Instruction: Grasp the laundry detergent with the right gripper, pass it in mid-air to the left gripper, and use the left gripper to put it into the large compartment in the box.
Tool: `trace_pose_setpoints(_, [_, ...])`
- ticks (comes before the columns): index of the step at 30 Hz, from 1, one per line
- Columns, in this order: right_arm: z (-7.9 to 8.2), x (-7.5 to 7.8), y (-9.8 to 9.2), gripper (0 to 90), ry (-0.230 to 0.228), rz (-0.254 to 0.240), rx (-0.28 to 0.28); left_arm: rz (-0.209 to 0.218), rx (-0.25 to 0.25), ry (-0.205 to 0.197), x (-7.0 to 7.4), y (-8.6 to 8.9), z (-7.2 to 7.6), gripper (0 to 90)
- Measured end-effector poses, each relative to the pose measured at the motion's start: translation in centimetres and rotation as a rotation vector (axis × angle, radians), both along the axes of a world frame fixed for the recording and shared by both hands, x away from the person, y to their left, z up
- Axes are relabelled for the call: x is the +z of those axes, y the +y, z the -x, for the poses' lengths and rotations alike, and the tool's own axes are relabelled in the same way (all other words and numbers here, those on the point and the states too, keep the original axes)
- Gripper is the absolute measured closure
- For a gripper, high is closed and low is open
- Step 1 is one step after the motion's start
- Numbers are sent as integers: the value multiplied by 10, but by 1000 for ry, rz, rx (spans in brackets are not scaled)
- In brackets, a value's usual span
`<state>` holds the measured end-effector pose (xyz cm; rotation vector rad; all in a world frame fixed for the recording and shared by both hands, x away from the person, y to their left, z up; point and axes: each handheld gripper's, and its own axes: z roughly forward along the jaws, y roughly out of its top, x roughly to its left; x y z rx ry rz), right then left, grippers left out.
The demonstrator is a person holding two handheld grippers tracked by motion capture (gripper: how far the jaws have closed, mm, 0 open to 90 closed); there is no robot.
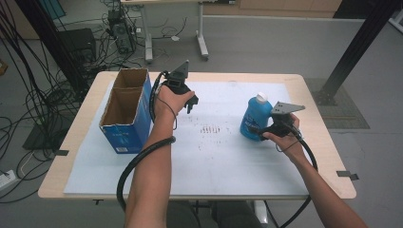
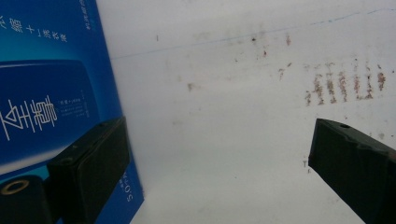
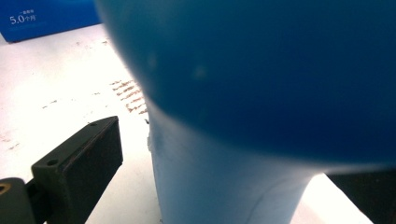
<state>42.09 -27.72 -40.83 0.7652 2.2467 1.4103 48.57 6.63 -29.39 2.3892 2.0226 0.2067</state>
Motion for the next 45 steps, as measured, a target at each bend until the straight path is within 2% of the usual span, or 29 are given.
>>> trace_pose_setpoints(37, [-1, 0, 0, 15, -6, -1, 3, 3, 0, -11, 4, 1, 0, 60])
trace_pose_setpoints(45, [-1, -1, -1, 15, -7, -4, 4, -2, -3, -3, 1, 1, 0, 60])
